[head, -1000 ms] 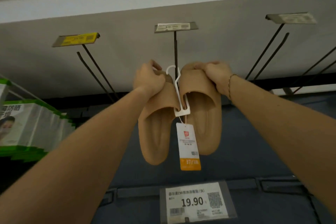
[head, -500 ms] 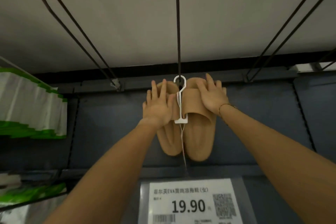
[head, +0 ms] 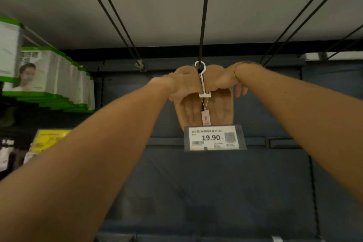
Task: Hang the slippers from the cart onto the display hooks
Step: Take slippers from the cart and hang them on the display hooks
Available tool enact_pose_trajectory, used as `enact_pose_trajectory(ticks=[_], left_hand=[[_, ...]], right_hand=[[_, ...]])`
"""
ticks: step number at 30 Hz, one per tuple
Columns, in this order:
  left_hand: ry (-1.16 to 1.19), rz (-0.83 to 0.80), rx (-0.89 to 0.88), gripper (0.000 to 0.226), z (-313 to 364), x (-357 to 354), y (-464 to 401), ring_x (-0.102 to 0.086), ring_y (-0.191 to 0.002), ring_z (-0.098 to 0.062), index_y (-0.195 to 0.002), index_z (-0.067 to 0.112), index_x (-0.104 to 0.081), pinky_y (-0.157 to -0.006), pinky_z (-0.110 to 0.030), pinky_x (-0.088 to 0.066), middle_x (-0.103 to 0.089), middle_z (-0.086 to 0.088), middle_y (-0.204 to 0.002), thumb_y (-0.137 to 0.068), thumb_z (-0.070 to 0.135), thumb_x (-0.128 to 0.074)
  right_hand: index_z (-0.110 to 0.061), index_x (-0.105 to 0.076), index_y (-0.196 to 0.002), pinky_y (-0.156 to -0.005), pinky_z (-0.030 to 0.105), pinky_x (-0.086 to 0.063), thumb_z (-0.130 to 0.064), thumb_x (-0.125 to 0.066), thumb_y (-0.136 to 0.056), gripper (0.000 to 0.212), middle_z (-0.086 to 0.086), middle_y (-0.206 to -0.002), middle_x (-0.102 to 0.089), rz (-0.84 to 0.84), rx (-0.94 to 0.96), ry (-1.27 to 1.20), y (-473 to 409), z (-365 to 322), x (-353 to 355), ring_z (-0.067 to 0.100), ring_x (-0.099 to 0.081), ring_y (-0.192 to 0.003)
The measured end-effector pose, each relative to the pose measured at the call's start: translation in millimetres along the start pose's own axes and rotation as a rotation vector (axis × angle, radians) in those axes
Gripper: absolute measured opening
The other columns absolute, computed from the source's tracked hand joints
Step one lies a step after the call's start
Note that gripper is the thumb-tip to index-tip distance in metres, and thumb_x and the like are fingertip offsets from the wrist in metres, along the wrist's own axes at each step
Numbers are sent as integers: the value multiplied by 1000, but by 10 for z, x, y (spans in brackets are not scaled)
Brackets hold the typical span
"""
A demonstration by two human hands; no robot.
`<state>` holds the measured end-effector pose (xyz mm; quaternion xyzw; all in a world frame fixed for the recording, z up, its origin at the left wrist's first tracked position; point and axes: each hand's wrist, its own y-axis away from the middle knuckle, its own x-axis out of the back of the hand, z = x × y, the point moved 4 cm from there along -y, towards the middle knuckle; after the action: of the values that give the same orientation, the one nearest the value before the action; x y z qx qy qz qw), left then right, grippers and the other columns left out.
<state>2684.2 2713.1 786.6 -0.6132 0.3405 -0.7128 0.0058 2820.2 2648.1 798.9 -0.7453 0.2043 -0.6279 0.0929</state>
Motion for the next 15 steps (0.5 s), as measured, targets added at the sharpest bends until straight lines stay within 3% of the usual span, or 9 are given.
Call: enact_pose_trajectory(ticks=[2,4,8,12,15], left_hand=[[25,-156,64,20,-75,79,228,-67,-86,-14,-112,10,-62,-88,-36,-52,-72,-2,-106,-101,20,-50],[74,-187,87,19,-141,186,461,-71,-92,-15,-111,14,-63,-102,-45,-49,-76,1,-104,-100,24,-50],[105,-175,114,30,-250,456,1080,-73,-93,-16,-125,14,-59,-99,-42,-52,-77,1,-100,-100,27,-53],[67,-160,231,28,-550,694,1777,-74,-94,-17,-121,13,-61,-97,-37,-53,-77,-1,-102,-99,26,-49],[53,-157,366,27,-864,786,2443,-72,-100,-18,-117,16,-62,-92,-33,-51,-75,-1,-106,-102,26,-42]], right_hand=[[-12,-44,-142,-100,48,-47,-33,-56,-100,49,18,-137,-53,-163,-109,44,211,-65,48,37,-56,-120],[-13,-47,-142,-105,51,-45,-39,-55,-99,51,17,-137,-55,-232,-113,136,423,-188,141,36,-59,-117],[-12,-60,-128,-105,51,-46,-40,-57,-97,41,14,-124,-65,-212,9,171,816,-651,308,32,-64,-108],[-12,-55,-131,-95,45,-51,-42,-54,-99,43,15,-127,-62,-236,166,141,1219,-1261,274,34,-63,-112],[-13,-60,-124,-88,42,-55,-48,-58,-96,45,12,-113,-68,-228,314,107,1553,-1813,65,31,-69,-99]])
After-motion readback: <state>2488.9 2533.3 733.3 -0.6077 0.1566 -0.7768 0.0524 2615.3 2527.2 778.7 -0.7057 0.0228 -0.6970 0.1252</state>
